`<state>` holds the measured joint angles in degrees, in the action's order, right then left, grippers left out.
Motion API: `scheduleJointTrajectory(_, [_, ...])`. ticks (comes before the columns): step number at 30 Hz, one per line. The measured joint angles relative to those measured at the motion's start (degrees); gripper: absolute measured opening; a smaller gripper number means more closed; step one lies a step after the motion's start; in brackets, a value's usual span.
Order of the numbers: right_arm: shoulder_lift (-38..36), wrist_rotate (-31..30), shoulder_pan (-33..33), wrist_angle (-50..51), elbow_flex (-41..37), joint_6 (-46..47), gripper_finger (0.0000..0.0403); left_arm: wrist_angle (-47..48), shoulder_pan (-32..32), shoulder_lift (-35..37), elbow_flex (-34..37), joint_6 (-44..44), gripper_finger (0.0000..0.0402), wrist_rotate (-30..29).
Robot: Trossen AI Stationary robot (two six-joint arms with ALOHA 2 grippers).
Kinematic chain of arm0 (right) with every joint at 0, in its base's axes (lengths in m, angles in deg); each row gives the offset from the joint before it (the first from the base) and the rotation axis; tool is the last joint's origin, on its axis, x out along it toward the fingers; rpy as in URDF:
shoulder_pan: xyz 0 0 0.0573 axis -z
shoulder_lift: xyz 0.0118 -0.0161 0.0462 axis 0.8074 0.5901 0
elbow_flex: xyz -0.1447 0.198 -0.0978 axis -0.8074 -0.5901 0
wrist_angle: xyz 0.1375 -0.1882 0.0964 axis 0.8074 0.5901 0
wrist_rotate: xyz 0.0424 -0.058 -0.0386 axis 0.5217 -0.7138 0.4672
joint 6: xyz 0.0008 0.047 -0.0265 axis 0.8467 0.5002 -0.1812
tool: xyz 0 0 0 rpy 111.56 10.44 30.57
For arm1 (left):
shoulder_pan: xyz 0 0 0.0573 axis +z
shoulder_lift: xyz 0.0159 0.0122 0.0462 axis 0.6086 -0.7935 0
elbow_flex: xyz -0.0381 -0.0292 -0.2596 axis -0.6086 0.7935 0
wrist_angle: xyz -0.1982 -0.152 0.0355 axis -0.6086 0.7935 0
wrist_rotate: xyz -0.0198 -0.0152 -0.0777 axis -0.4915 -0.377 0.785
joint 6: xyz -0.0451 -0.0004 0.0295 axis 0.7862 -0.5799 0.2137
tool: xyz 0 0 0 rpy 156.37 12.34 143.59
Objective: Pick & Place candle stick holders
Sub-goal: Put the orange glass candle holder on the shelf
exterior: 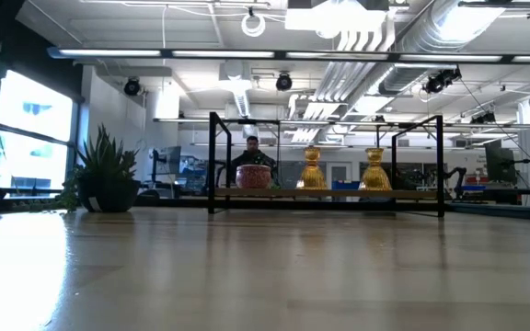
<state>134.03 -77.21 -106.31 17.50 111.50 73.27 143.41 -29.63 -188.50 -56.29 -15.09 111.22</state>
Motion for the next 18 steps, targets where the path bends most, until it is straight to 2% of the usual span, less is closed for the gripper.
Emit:
scheduleJointTrajectory(10, [-0.3,0.5,0.8,1.5,-1.0,-3.2,0.021,0.9,0.0,0.0,0.0,-1.8,0.0335,0.1])
scheduleJointTrajectory(13, [-1.7,1.2,1.1,-1.4,-4.8,-3.3,0.021,1.2,0.0,0.0,0.0,-1.8,0.0335,0.1])
scheduleJointTrajectory(18, [-6.3,0.9,1.1,-12.5,-14.4,-3.0,0.021,1.3,0.0,0.0,0.0,-2.1,0.0335,0.1])
